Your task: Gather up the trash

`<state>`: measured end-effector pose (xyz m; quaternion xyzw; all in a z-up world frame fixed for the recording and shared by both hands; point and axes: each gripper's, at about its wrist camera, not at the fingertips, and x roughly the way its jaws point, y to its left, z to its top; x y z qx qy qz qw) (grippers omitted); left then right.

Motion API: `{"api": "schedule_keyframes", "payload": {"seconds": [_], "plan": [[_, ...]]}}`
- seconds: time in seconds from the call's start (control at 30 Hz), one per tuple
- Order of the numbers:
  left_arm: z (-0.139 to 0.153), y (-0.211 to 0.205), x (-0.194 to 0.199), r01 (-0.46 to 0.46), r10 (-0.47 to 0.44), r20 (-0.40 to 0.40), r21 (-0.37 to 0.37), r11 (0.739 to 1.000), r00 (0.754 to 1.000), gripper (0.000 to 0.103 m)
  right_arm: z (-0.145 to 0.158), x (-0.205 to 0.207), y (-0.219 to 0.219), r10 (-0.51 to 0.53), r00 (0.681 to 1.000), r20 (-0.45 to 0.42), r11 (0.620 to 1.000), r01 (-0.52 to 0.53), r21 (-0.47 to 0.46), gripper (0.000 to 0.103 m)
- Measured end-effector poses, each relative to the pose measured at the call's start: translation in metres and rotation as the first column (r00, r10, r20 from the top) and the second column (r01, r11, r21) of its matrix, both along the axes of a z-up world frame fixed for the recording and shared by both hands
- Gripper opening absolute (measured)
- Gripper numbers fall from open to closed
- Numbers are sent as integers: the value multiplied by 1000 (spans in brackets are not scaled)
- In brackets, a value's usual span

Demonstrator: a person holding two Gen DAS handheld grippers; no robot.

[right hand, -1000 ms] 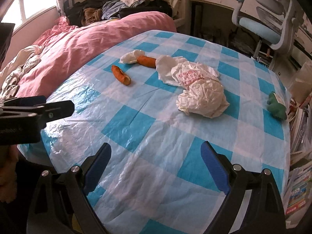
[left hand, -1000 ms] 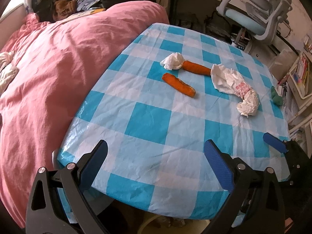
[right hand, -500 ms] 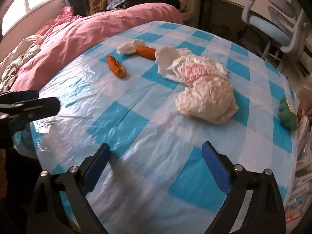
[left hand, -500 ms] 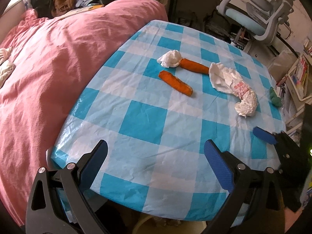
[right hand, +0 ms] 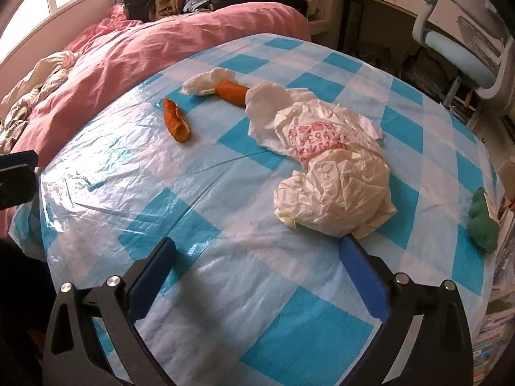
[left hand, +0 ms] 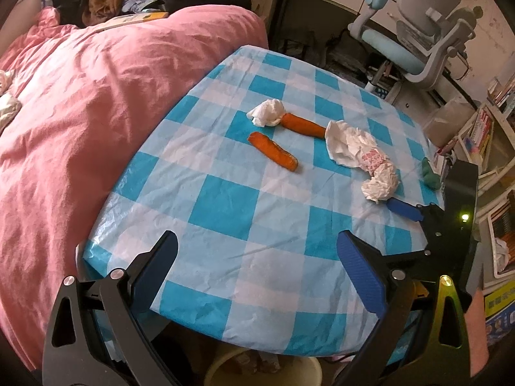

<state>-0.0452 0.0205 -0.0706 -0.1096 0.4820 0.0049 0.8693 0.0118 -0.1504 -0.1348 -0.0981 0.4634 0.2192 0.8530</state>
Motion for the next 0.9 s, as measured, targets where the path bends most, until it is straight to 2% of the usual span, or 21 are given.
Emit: {"api": "schedule_keyframes", "payload": {"seconds": [0.2,0.33,0.53,0.67,0.9], "plan": [[3,1,-5,7,-7,10,-26,1000,1000,95,0,2,0,1,1000,-1,1000,-1,1,97],[-1,-4,-8,20,-21,-12,-33,999,1000,95,0,2,0,1,1000,-1,1000,-1,0,97],[-5,-14,-22,56,-55,-4,13,998,998,95,0,2,0,1,1000,-1,1000,-1,0,97],[-8,-12,-29,75,-75,-21,-13,997,997,95,0,2,0,1,1000,-1,1000,-1,0,97],[-2,-17,-36,113,-113,-2,-31,993,994,95,0,2,0,1,1000,-1,1000,-1,0,97]]}}
